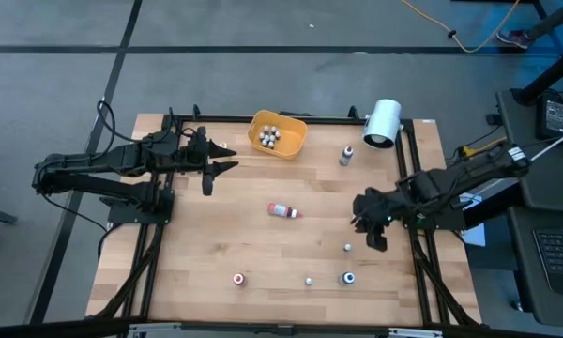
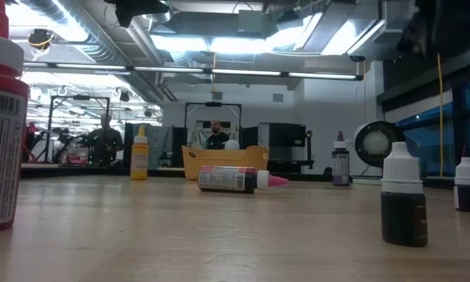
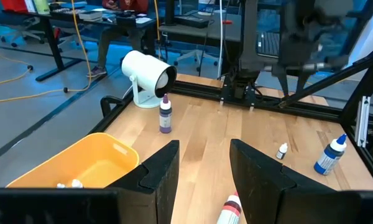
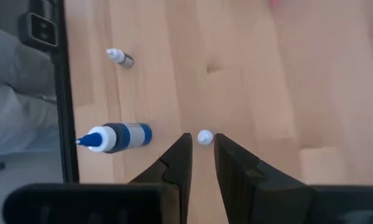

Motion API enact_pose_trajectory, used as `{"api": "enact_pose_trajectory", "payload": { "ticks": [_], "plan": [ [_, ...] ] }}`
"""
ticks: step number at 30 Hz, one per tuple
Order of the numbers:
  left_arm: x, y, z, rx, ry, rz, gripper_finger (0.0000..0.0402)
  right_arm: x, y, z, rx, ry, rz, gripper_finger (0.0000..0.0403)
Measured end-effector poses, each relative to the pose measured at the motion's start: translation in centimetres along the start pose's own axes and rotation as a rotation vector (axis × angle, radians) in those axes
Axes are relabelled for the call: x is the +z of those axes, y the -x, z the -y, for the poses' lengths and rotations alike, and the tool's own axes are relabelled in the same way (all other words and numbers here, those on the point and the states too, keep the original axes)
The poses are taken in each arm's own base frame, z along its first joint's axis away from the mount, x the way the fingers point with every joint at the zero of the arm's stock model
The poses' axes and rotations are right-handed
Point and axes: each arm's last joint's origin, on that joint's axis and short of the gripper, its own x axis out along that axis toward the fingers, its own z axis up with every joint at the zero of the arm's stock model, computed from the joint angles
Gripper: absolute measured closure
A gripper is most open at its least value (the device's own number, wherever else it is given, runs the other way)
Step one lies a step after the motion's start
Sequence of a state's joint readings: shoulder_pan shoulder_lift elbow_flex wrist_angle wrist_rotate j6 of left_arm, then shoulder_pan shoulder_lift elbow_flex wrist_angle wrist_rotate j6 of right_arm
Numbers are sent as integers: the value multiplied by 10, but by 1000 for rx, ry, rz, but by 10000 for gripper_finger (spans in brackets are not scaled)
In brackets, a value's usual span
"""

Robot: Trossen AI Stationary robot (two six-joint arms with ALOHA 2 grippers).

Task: Pick & Place food coloring
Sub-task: Put the top small black food coloring bottle into the bin

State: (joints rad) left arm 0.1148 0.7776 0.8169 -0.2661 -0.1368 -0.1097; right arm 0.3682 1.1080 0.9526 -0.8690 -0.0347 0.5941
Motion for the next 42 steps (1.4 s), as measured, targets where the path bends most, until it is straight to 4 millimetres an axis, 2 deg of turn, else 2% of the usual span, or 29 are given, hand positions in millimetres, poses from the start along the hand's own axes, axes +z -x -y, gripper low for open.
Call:
{"api": "enact_pose_trajectory", "payload": {
  "ticks": [5,10,13,16,22,29,34,42],
  "plan": [
    [0,0,0,0,0,0,263,-14,-25,1,28,-81,1,307],
    [0,0,0,0,0,0,263,-25,-43,3,48,-133,1,237],
    [0,0,0,0,0,0,263,-30,-55,3,8,-107,-37,198],
    [0,0,0,0,0,0,263,-32,-69,1,-21,-52,-77,175],
    [0,0,0,0,0,0,263,-33,-96,-1,-55,3,-127,174],
    [0,0,0,0,0,0,263,-36,-118,1,-115,8,-190,179],
    [0,0,0,0,0,0,263,-35,-127,2,-152,13,-167,179],
    [0,0,0,0,0,0,263,-36,-130,2,-162,9,-176,183]
  ]
}}
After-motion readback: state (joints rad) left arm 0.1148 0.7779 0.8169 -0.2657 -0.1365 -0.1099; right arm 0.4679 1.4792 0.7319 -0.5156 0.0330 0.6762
